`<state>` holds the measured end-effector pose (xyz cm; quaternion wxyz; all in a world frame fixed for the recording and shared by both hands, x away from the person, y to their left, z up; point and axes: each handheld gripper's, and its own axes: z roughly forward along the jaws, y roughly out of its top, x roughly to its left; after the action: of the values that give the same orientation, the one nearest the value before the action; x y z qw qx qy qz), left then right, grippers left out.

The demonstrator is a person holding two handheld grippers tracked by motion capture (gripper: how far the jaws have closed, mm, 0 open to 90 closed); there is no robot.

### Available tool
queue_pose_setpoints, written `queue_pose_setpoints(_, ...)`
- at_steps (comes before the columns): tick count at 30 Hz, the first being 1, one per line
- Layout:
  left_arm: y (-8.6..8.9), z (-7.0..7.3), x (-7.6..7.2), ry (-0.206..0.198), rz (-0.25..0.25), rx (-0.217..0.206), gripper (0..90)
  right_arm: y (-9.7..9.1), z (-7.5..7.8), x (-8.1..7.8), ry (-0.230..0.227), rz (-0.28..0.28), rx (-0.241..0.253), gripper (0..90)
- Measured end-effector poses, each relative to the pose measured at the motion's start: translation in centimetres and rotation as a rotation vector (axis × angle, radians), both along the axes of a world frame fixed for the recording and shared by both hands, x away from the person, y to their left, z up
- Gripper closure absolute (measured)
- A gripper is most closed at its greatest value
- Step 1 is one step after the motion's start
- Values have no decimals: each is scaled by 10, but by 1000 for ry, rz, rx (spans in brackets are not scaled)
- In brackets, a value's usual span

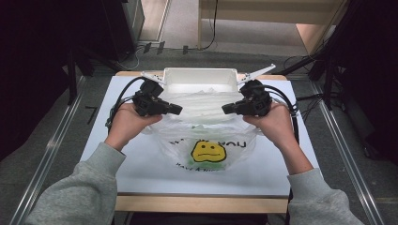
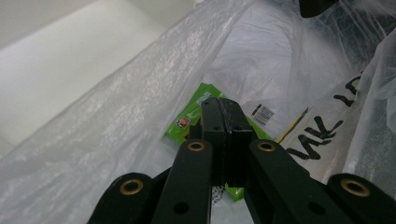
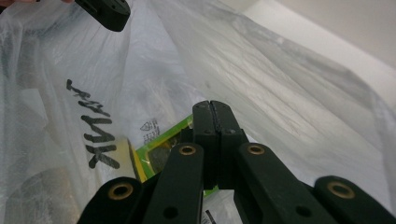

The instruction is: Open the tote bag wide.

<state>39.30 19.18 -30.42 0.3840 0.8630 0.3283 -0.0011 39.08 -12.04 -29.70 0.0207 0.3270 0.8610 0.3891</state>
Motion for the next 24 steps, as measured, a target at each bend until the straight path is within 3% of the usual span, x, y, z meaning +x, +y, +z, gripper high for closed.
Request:
queue_pose_setpoints(6, -2, -16, -1, 29, 1, 15, 900, -5, -15, -1, 16, -9, 6, 900)
queue_pose_setpoints(24, -5, -53, -3, 55, 23, 16, 900, -16, -53, 0, 61, -40, 13, 900)
